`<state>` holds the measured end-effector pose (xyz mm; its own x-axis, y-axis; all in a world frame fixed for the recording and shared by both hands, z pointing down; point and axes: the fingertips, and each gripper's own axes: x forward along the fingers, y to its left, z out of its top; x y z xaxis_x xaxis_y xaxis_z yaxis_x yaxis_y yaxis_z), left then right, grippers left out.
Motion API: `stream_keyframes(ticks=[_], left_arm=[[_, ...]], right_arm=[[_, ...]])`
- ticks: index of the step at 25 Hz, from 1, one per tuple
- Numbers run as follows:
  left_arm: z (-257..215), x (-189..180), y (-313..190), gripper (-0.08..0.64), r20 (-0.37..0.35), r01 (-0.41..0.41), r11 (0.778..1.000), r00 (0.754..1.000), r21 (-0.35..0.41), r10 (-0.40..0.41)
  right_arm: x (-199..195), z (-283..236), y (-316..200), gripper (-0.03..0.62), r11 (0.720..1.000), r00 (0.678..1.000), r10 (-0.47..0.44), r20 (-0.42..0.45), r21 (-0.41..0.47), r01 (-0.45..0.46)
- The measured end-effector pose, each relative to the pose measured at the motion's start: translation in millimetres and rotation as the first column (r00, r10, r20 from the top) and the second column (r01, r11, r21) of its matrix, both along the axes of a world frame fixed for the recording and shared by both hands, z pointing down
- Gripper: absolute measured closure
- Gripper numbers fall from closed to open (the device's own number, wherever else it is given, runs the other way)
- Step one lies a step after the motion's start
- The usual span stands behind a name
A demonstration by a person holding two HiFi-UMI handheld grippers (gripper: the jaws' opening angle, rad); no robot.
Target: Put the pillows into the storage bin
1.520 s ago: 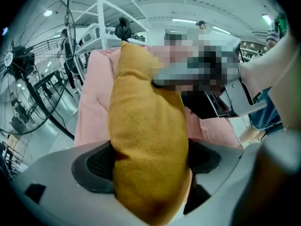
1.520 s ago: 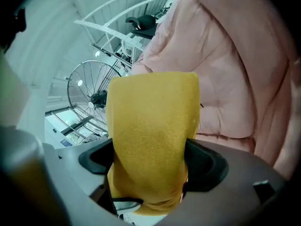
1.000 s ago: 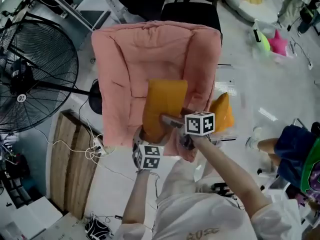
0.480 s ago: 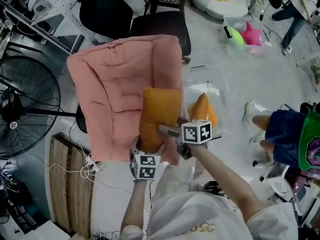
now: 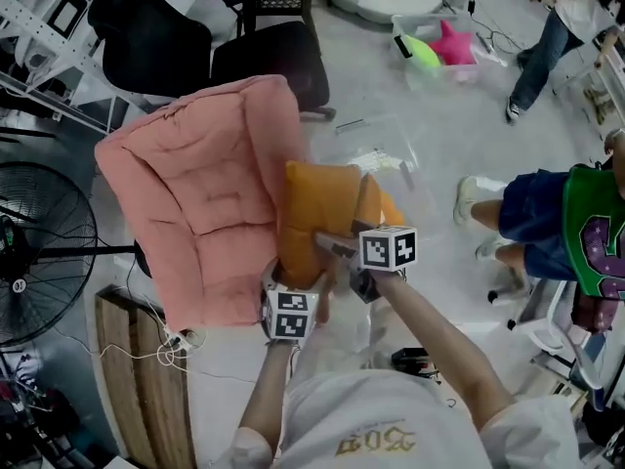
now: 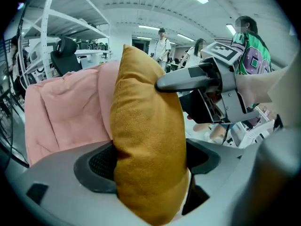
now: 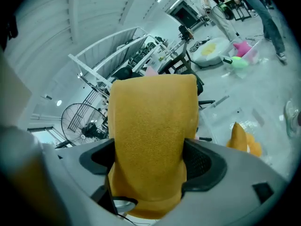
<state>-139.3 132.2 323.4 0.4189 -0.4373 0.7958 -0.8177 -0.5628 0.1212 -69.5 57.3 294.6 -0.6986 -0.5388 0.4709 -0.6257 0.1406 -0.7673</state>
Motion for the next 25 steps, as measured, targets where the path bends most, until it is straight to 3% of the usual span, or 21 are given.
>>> stream_keyframes(ticks=[9, 15, 25], left_arm=[[3.3, 69.1, -15.4, 0.121, -0.011, -0.048, 0.998, 0.999, -0.04, 0.048], [15.8, 119.1, -26.2, 0.127, -0.046, -0.016, 0.993, 0.999, -0.117, 0.01], [71.0, 189.2, -36.0, 0.135, -0.027, 0.07, 0.976, 0.997, -0.205, -0.077]], right_arm=[[74.7, 8.3, -15.2, 0.14, 0.999, 0.999, 0.046, -0.01, -0.024, -0.046], [122.1, 28.2, -28.4, 0.141, 0.997, 0.998, 0.052, -0.022, -0.058, -0.054], [187.0, 94.2, -44.7, 0.144, 0.99, 1.0, -0.007, -0.007, -0.141, 0.006]])
